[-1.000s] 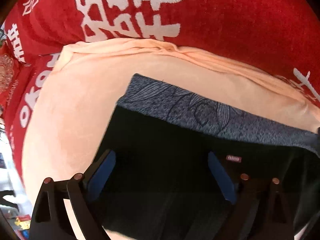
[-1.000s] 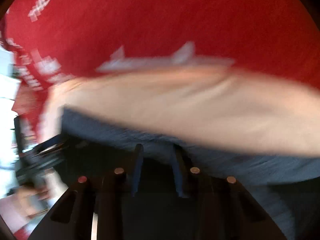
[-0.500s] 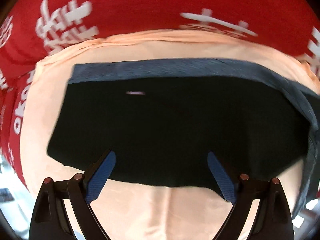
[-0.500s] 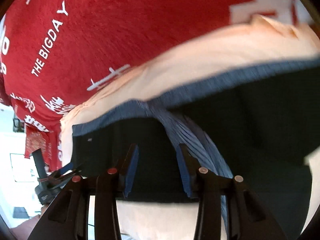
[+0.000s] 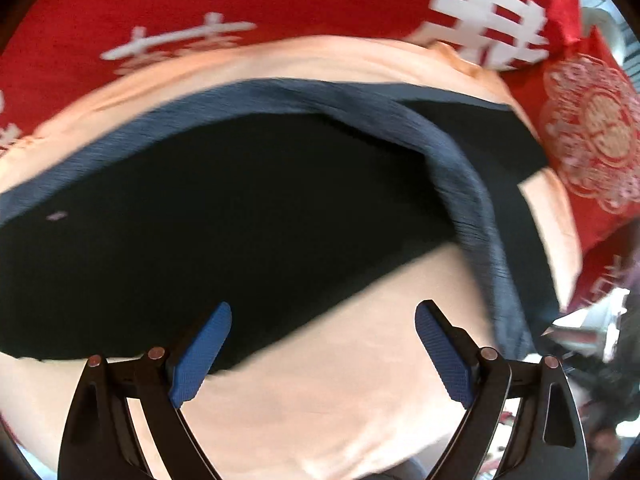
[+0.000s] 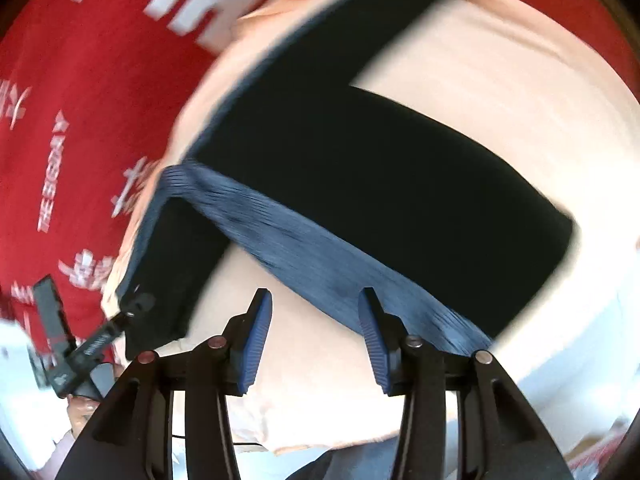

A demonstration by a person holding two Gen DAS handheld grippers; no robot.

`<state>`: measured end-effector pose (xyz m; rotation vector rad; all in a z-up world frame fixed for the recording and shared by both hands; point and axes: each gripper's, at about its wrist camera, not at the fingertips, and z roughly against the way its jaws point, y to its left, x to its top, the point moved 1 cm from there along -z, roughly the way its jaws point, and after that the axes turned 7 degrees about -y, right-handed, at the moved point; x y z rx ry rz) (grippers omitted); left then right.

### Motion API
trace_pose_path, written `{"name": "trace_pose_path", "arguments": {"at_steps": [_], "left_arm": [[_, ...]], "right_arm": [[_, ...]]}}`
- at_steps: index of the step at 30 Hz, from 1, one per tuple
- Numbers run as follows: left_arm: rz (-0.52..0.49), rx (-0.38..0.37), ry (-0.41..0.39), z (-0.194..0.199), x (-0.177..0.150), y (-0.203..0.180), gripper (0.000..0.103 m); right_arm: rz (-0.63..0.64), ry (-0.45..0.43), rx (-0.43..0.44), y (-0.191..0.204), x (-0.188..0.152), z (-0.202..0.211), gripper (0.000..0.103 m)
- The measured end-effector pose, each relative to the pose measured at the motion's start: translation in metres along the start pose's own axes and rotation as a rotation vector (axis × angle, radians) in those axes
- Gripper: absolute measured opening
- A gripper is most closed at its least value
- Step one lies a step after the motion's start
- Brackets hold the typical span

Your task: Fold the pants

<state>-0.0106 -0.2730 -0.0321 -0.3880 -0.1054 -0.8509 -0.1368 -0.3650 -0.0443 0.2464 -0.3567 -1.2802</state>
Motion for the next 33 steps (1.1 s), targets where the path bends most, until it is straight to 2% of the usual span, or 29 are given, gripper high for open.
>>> {"name": "trace_pose_path", "arguments": {"at_steps": [5, 7, 11, 13, 16, 17, 19, 20, 21, 22, 25, 27, 33], "left_arm": [[-0.040, -0.078, 0.005, -0.012, -0.005, -0.065, 0.094], [-0.054, -0.111, 0.031, -0.029, -0.003, -0.078, 0.094], [-0.074, -0.124, 0.080, -0.058, 0.004, -0.103, 0.094], [-0.072, -0.130, 0.090, -0.064, 0.004, -0.114, 0.094], [-0.063, -0.133, 0.107, -0.071, 0.003, -0.125, 0.092], [-0.056, -0.137, 0.112, -0.072, 0.004, -0.127, 0.088], [-0.057, -0.132, 0.118, -0.075, 0.005, -0.133, 0.061], [-0.060, -0.134, 0.119, -0.075, 0.007, -0.136, 0.050], [-0.053, -0.154, 0.132, -0.076, 0.009, -0.138, 0.026], [-0.040, -0.165, 0.147, -0.080, 0.011, -0.140, 0.022], [-0.016, -0.174, 0.121, -0.072, 0.023, -0.148, 0.022], [-0.004, -0.183, 0.091, -0.064, 0.035, -0.156, 0.022], [0.013, -0.176, 0.003, -0.057, 0.091, -0.175, 0.022]], "right_arm": [[-0.132, -0.042, -0.056, -0.053, -0.031, 0.013, 0.049], [-0.175, -0.049, -0.065, -0.070, -0.039, 0.014, 0.049], [-0.234, -0.040, -0.050, -0.095, -0.048, 0.011, 0.049], [-0.239, -0.033, -0.014, -0.102, -0.048, 0.006, 0.049], [-0.257, -0.010, 0.128, -0.114, -0.043, -0.004, 0.049], [-0.260, 0.001, 0.168, -0.115, -0.041, -0.007, 0.050], [-0.270, 0.027, 0.207, -0.118, -0.038, -0.014, 0.051], [-0.286, 0.048, 0.216, -0.121, -0.036, -0.017, 0.044], [-0.301, 0.066, 0.216, -0.123, -0.034, -0.018, 0.019], [-0.307, 0.083, 0.220, -0.124, -0.032, -0.018, 0.016], [-0.246, 0.074, 0.223, -0.111, -0.014, 0.000, 0.014], [-0.207, 0.057, 0.254, -0.100, 0.002, 0.014, 0.014], [-0.080, -0.007, 0.348, -0.064, 0.078, 0.048, 0.013]]}}
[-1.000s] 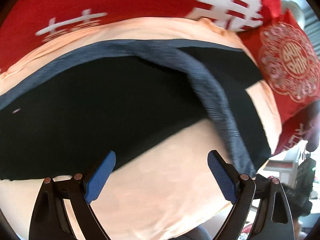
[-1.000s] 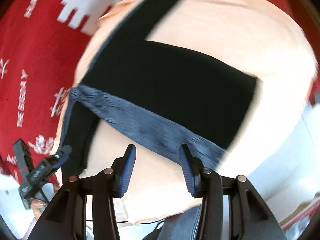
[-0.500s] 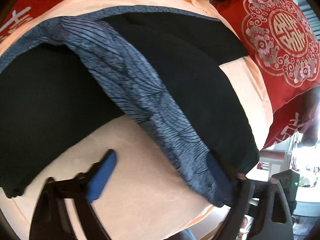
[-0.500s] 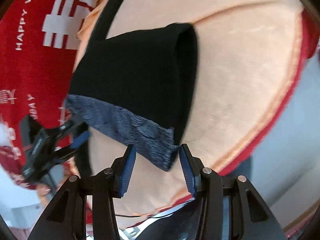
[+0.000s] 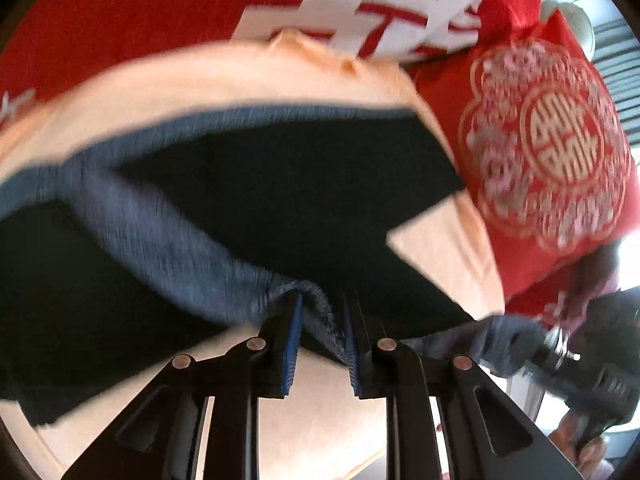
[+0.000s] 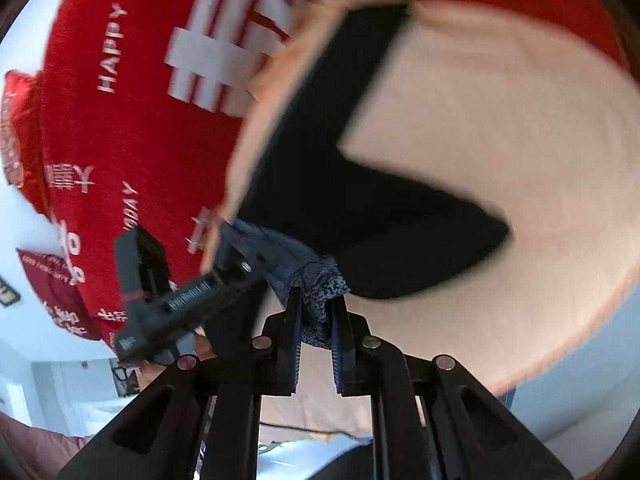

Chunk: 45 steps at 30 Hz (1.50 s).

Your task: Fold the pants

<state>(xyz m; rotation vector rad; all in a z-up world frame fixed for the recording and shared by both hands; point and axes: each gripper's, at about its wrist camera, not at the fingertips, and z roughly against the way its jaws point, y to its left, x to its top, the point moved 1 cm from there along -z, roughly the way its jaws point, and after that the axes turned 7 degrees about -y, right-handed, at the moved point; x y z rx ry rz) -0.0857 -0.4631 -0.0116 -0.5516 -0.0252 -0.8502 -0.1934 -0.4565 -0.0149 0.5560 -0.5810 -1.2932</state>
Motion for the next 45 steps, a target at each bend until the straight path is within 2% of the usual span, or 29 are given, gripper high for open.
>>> {"name": "trace_pose_path", "arguments": {"at_steps": [3, 6, 8, 9, 11, 14, 15, 16, 18, 21, 23, 26, 29, 30, 31, 33, 34, 35, 38, 39, 40, 41, 43, 45], "left_arm": [[-0.038, 0.038, -0.078, 0.002, 0.038, -0.006, 0.022], [-0.066, 0.081, -0.142, 0.006, 0.069, -0.005, 0.024], [-0.066, 0.113, -0.177, 0.012, 0.086, 0.002, 0.055], [-0.059, 0.140, -0.209, 0.018, 0.090, 0.006, 0.080], [-0.056, 0.178, -0.255, 0.027, 0.094, 0.013, 0.083], [-0.051, 0.274, -0.252, 0.036, 0.086, 0.031, 0.083], [-0.048, 0.315, -0.246, 0.038, 0.080, 0.039, 0.083], [-0.048, 0.350, -0.235, 0.038, 0.073, 0.047, 0.083], [-0.039, 0.430, -0.203, 0.035, 0.059, 0.064, 0.083], [0.021, 0.495, -0.144, 0.028, 0.039, 0.094, 0.083], [0.065, 0.551, -0.121, 0.023, 0.026, 0.116, 0.083], [0.120, 0.598, -0.107, 0.018, 0.014, 0.140, 0.083], [0.140, 0.598, -0.109, 0.016, 0.012, 0.148, 0.083], [0.126, 0.601, -0.115, 0.016, 0.013, 0.148, 0.083], [0.113, 0.608, -0.118, 0.015, 0.014, 0.149, 0.083], [0.090, 0.617, -0.092, 0.007, 0.011, 0.154, 0.084], [0.100, 0.615, -0.084, 0.004, 0.009, 0.158, 0.088], [0.121, 0.611, -0.106, 0.001, 0.004, 0.160, 0.091], [0.163, 0.606, -0.074, 0.006, 0.009, 0.170, 0.093], [0.160, 0.615, -0.068, 0.010, 0.011, 0.170, 0.093], [0.148, 0.610, -0.075, 0.014, 0.015, 0.168, 0.093], [0.126, 0.601, -0.091, 0.018, 0.019, 0.164, 0.093], [0.066, 0.598, -0.121, 0.021, 0.031, 0.153, 0.093], [0.039, 0.597, -0.135, 0.014, 0.044, 0.147, 0.093]], "right_arm": [[0.046, -0.030, 0.019, 0.022, 0.050, -0.005, 0.013], [0.111, -0.053, -0.008, 0.041, 0.100, -0.011, 0.013], [0.164, -0.063, -0.033, 0.053, 0.134, -0.020, 0.013], [0.189, -0.067, -0.045, 0.060, 0.151, -0.028, 0.013], [0.245, -0.067, -0.067, 0.069, 0.181, -0.040, 0.014], [0.318, -0.072, -0.131, 0.081, 0.211, -0.057, 0.022], [0.340, -0.081, -0.163, 0.083, 0.217, -0.059, 0.033], [0.362, -0.092, -0.184, 0.087, 0.224, -0.061, 0.048], [0.397, -0.106, -0.197, 0.093, 0.224, -0.059, 0.058], [0.426, -0.082, -0.207, 0.089, 0.206, -0.055, 0.058], [0.415, -0.062, -0.268, 0.069, 0.187, -0.055, 0.058], [0.325, -0.025, -0.375, 0.025, 0.172, -0.068, 0.051], [0.258, -0.054, -0.431, -0.004, 0.176, -0.080, 0.046], [0.247, -0.072, -0.437, -0.008, 0.180, -0.085, 0.032], [0.239, -0.075, -0.440, -0.010, 0.184, -0.088, 0.007], [0.253, -0.087, -0.425, -0.001, 0.191, -0.089, 0.007], [0.290, -0.105, -0.416, 0.007, 0.190, -0.086, 0.007], [0.331, -0.109, -0.426, 0.012, 0.188, -0.082, 0.007], [0.320, -0.049, -0.492, -0.005, 0.182, -0.086, 0.008], [0.309, -0.030, -0.500, -0.013, 0.182, -0.088, 0.012], [0.308, -0.022, -0.508, -0.017, 0.183, -0.089, 0.027], [0.327, -0.033, -0.529, -0.016, 0.183, -0.086, 0.032], [0.354, -0.049, -0.561, -0.006, 0.183, -0.076, 0.032], [0.386, -0.086, -0.535, 0.014, 0.178, -0.061, 0.032]]}}
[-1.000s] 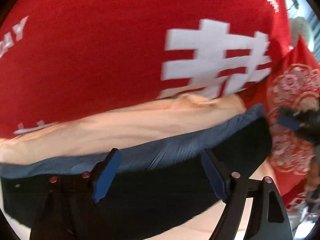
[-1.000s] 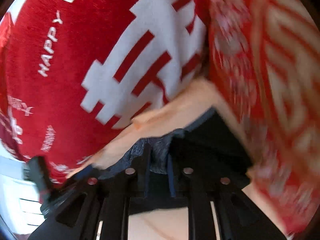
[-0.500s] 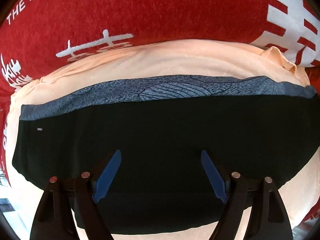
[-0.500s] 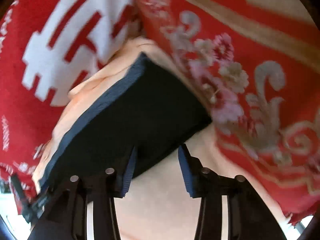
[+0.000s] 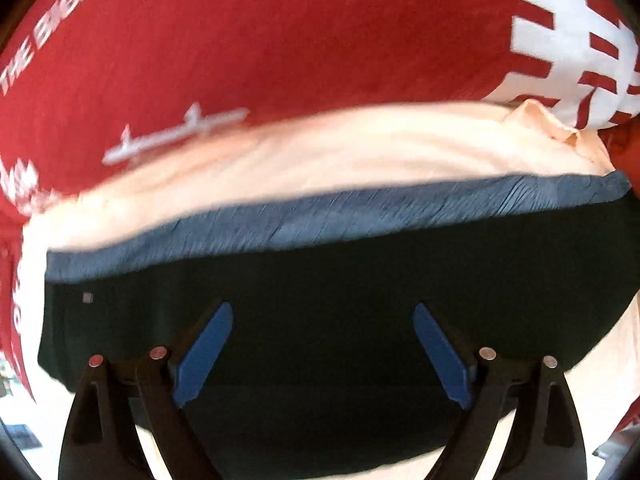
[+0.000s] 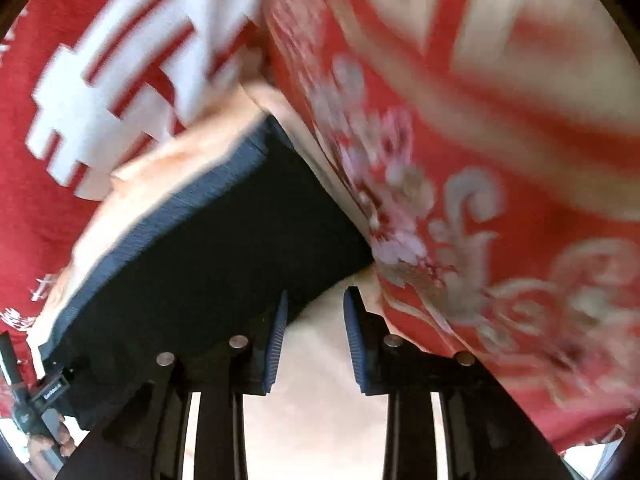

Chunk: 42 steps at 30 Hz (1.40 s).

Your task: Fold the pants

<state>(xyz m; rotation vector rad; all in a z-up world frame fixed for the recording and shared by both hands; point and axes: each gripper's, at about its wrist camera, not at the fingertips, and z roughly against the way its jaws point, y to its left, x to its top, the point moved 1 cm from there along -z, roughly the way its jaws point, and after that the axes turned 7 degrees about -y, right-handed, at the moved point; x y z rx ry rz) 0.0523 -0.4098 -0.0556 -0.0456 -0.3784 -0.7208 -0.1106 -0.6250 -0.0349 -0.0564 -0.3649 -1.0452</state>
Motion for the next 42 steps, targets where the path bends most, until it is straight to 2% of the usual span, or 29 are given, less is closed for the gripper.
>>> {"name": "trace_pose_path", "arguments": {"at_steps": [2, 4, 6, 9, 11, 13, 15, 18, 20, 23, 25, 27, 28, 29, 31, 32, 33, 35, 37, 39, 42], "left_arm": [[0.014, -0.006, -0.012, -0.011, 0.015, -0.011, 0.093], [0.048, 0.000, -0.026, -0.022, 0.027, -0.017, 0.093], [0.078, 0.019, -0.026, -0.037, 0.034, -0.021, 0.093], [0.107, 0.041, -0.031, -0.055, 0.040, -0.019, 0.093], [0.115, 0.049, -0.037, -0.063, 0.044, -0.011, 0.093], [0.113, 0.054, -0.044, -0.074, 0.047, 0.002, 0.093], [0.107, 0.087, -0.043, -0.077, 0.052, 0.016, 0.093], [0.131, 0.126, -0.033, -0.070, 0.057, 0.038, 0.093], [0.141, 0.128, -0.036, -0.056, 0.052, 0.056, 0.093], [0.119, 0.150, -0.014, -0.039, 0.028, 0.071, 0.093], [0.118, 0.157, 0.014, -0.032, 0.002, 0.074, 0.093], [0.123, 0.185, 0.085, -0.037, -0.033, 0.082, 0.093], [0.150, 0.182, 0.092, -0.036, -0.045, 0.089, 0.095], [0.197, 0.166, 0.065, -0.032, -0.054, 0.095, 0.095], [0.252, 0.147, 0.088, -0.033, -0.069, 0.095, 0.095], [0.259, 0.143, 0.092, -0.031, -0.072, 0.097, 0.095], [0.251, 0.146, 0.105, -0.030, -0.074, 0.098, 0.095], [0.221, 0.151, 0.116, -0.026, -0.076, 0.102, 0.095], [0.195, 0.160, 0.105, -0.021, -0.078, 0.109, 0.095], [0.212, 0.150, 0.083, -0.014, -0.078, 0.122, 0.095], [0.241, 0.143, 0.063, -0.009, -0.075, 0.144, 0.095]], "right_arm": [[0.086, -0.014, 0.078, 0.030, 0.002, 0.011, 0.032], [0.168, 0.004, 0.138, 0.061, 0.004, 0.002, 0.032], [0.215, 0.037, 0.211, 0.095, 0.007, -0.023, 0.032], [0.257, 0.066, 0.231, 0.125, 0.010, -0.062, 0.032], [0.268, 0.069, 0.206, 0.131, 0.013, -0.083, 0.029], [0.278, 0.019, 0.175, 0.124, 0.023, -0.091, 0.026], [0.276, -0.029, 0.095, 0.109, 0.040, -0.092, 0.026], [0.213, -0.056, 0.005, 0.073, 0.063, -0.096, 0.025], [0.220, -0.070, -0.048, 0.064, 0.073, -0.092, 0.024], [0.209, -0.064, -0.068, 0.065, 0.075, -0.074, 0.028], [0.193, -0.065, -0.058, 0.065, 0.067, -0.059, 0.028], [0.187, -0.046, -0.029, 0.066, 0.050, -0.047, 0.028], [0.198, -0.033, -0.031, 0.065, 0.039, -0.045, 0.028], [0.221, -0.014, -0.054, 0.062, 0.027, -0.047, 0.028], [0.225, 0.018, -0.071, 0.050, 0.011, -0.054, 0.028], [0.201, -0.015, -0.039, 0.044, 0.007, -0.049, 0.028], [0.179, -0.013, -0.041, 0.042, 0.005, -0.044, 0.028], [0.150, 0.024, -0.041, 0.037, 0.002, -0.036, 0.031], [0.107, 0.040, -0.005, 0.040, -0.001, -0.025, 0.036], [0.061, 0.087, 0.070, 0.050, -0.012, -0.017, 0.038], [0.021, 0.166, 0.192, 0.075, -0.048, -0.005, 0.044]]}}
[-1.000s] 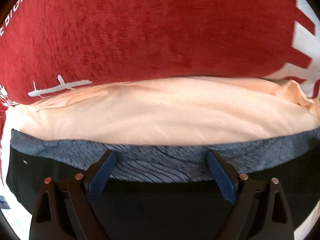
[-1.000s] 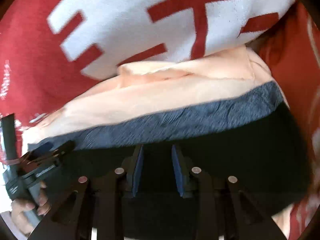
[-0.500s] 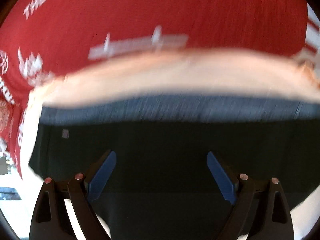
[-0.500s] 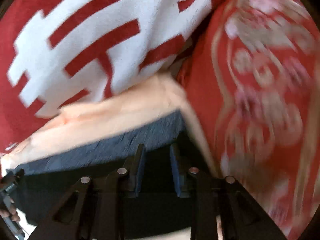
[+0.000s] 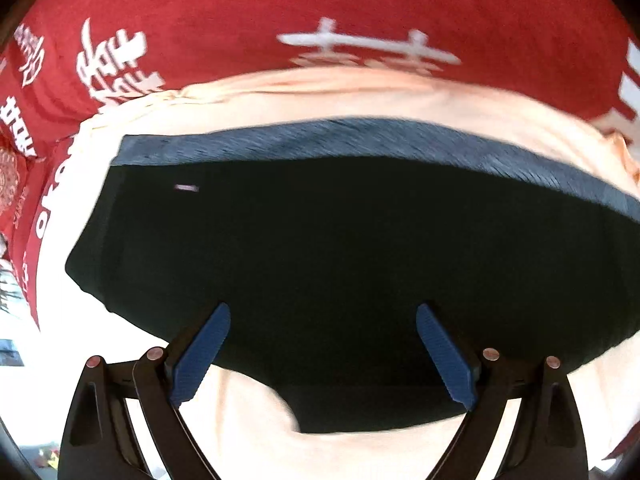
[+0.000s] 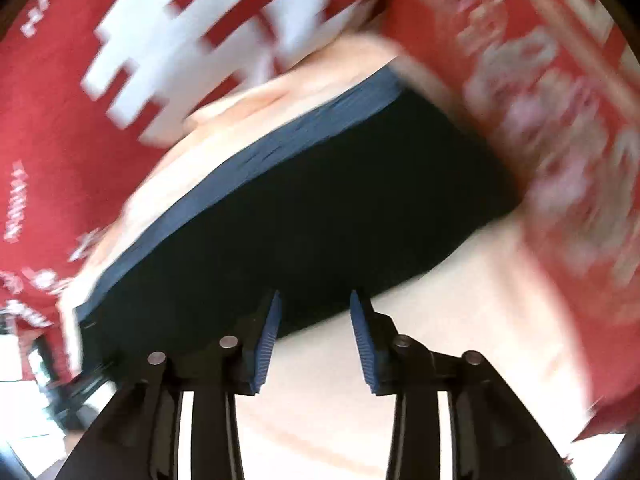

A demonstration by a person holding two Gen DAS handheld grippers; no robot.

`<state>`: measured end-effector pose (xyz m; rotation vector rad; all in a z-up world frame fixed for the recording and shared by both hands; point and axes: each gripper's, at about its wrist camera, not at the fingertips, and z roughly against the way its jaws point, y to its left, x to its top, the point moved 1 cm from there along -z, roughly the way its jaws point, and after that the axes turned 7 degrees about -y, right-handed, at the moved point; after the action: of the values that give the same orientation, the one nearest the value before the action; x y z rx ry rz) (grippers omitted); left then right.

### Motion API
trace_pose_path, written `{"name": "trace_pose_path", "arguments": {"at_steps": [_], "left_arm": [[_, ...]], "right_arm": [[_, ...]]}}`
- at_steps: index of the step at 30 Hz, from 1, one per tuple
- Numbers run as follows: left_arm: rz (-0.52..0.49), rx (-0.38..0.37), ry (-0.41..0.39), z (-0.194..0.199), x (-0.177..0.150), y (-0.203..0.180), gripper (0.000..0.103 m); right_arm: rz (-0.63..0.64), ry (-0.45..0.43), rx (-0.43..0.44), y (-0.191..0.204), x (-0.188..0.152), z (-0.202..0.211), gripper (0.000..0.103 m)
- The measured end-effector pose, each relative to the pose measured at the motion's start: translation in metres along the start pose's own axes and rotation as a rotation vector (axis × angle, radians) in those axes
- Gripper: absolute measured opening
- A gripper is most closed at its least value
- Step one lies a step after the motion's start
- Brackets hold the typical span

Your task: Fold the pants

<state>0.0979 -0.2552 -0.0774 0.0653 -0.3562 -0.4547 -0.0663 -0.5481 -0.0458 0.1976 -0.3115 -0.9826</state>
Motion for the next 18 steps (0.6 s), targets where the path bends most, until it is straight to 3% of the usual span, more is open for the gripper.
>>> {"name": "trace_pose_path", "arguments": {"at_steps": [5, 8, 12, 14, 16, 18], "left_arm": [[0.018, 0.044, -0.017, -0.015, 0.020, 0.062, 0.095], [0.022, 0.080, -0.040, -0.022, 0.028, 0.106, 0.095], [-0.016, 0.163, -0.036, -0.069, 0.034, 0.174, 0.095], [0.005, 0.097, -0.036, -0.081, 0.030, 0.195, 0.103], [0.036, 0.015, -0.031, -0.087, 0.028, 0.209, 0.103], [0.016, -0.018, -0.040, -0.090, 0.029, 0.212, 0.103]], "right_arm": [[0.021, 0.137, 0.218, 0.081, -0.056, -0.042, 0.046], [0.023, 0.201, 0.303, 0.121, -0.095, -0.069, 0.046], [-0.043, 0.276, 0.437, 0.172, -0.140, -0.106, 0.046], [-0.084, 0.303, 0.478, 0.185, -0.157, -0.122, 0.046], [-0.115, 0.315, 0.484, 0.196, -0.169, -0.132, 0.046], [-0.127, 0.305, 0.461, 0.199, -0.182, -0.137, 0.046]]}}
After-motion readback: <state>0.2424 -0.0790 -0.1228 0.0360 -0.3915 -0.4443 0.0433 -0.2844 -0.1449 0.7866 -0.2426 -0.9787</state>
